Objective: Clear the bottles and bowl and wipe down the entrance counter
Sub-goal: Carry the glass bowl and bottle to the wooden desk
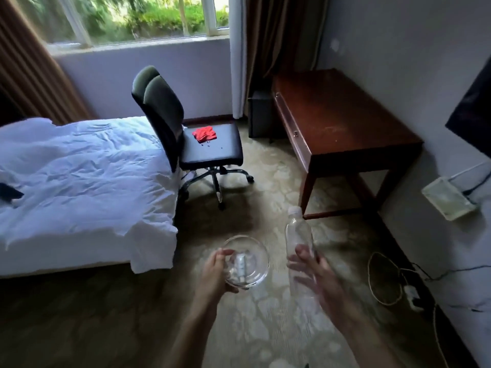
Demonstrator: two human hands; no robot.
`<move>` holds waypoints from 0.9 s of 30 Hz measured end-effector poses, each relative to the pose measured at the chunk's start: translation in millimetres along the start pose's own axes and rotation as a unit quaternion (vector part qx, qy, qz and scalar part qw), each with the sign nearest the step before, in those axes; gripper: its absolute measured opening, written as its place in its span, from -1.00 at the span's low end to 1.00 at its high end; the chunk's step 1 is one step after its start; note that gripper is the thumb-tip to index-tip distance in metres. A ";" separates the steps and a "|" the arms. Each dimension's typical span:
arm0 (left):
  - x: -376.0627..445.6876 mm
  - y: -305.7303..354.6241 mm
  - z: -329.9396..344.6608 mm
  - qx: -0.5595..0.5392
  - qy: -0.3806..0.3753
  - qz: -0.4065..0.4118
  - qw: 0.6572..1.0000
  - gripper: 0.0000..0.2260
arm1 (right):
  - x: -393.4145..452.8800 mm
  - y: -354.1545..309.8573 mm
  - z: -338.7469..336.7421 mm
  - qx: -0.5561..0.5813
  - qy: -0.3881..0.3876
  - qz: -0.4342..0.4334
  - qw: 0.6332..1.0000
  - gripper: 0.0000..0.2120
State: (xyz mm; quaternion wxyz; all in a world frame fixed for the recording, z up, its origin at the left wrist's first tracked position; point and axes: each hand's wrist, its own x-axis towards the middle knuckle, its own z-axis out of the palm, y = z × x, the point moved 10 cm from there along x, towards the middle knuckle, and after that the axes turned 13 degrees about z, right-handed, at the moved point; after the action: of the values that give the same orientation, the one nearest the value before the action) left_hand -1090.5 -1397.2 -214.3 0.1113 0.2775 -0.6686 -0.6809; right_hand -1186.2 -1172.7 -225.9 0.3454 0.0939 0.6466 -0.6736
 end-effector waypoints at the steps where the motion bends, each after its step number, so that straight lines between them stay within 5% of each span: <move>1: 28.6 7.5 7.9 0.002 -0.012 0.001 1.000 -0.72 | 19.0 -11.2 -5.6 0.017 0.017 0.000 1.000 0.01; 9: 248.1 22.4 104.7 0.034 -0.085 -0.013 0.996 -0.70 | 198.5 -76.3 -51.7 0.119 0.112 0.054 0.985 -0.01; 14: 393.2 71.0 161.8 0.044 -0.108 0.017 0.993 -0.70 | 303.2 -174.9 -86.9 0.157 0.152 0.030 0.975 0.09; 19: 516.4 122.6 209.8 0.031 -0.122 0.041 0.991 -0.73 | 369.2 -274.6 -111.2 0.156 0.181 -0.002 0.971 -0.25; 22: 587.2 116.4 246.8 0.054 -0.146 0.029 0.987 -0.71 | 414.6 -289.2 -128.3 0.168 0.218 0.016 0.961 -0.32; 27: 689.8 76.9 326.8 0.097 -0.254 -0.037 0.962 -0.68 | 484.4 -274.0 -153.6 0.249 0.315 0.042 0.915 -0.14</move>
State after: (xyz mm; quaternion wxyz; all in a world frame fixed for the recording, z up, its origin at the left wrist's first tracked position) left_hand -1846.0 -1486.6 -313.2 -0.1150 0.1299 -0.7270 -0.6644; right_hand -1756.5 -1216.0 -305.0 0.1167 0.4113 0.5288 -0.7332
